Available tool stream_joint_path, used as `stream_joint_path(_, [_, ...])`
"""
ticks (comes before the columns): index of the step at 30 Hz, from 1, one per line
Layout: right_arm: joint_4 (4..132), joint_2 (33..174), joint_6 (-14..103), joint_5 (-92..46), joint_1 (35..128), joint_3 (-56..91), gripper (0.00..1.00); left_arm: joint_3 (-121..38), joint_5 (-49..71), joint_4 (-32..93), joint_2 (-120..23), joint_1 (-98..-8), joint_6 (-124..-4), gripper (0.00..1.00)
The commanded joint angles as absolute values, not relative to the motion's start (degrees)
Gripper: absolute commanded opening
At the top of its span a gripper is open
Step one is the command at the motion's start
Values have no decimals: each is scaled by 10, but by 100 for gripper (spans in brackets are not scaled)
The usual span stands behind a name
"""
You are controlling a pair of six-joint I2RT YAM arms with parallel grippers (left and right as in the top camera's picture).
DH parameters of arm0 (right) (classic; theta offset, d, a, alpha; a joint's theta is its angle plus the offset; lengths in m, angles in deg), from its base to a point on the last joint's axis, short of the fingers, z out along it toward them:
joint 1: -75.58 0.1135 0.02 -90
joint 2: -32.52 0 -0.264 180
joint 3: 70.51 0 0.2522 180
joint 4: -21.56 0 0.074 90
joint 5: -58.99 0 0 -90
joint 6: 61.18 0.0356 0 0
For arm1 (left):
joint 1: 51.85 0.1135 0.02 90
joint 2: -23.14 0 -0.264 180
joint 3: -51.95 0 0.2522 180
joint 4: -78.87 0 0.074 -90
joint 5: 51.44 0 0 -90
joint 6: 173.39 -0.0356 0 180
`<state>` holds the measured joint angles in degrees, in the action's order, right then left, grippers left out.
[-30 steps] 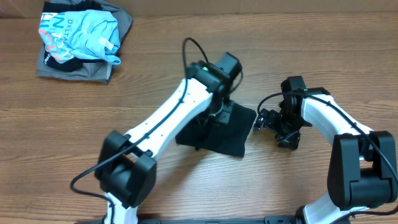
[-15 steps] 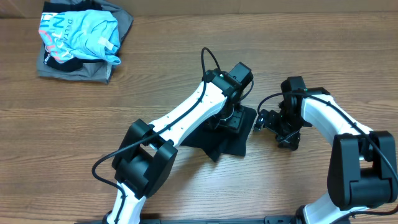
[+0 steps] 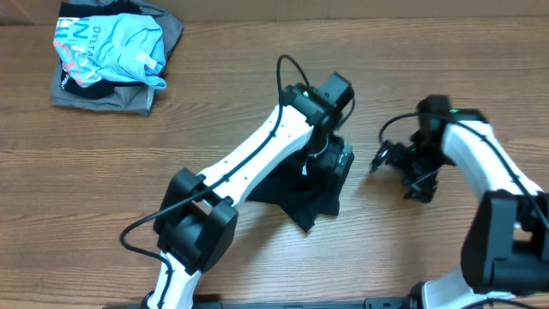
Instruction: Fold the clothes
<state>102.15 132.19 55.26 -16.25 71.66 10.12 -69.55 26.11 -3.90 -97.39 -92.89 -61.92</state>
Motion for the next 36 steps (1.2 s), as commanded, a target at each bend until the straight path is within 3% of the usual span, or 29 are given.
stream_joint_path(1, [1048,1276,523,-154,686,151,100,-763,258,-67,-920,-906,-636,91])
stream_joint_path(2, [1060,1270,506,-148,680,164,100,-787,273,-91,-904,-886,-633,100])
stream_joint_path(8, [1059,1268,507,-148,703,179,100,-803,313,-197,-871,-753,-633,100])
stream_joint_path(14, [1031,1268,515,-143,726,179,100,-738,171,-223,-872,-672,-731,100])
stream_joint_path(27, [1038,1268,515,-142,734,179,100,-494,35,-45,-872,-751,-718,98])
stream_joint_path(36, [1042,1268,515,-142,734,179,100,-458,-3,7,-872,-802,-709,92])
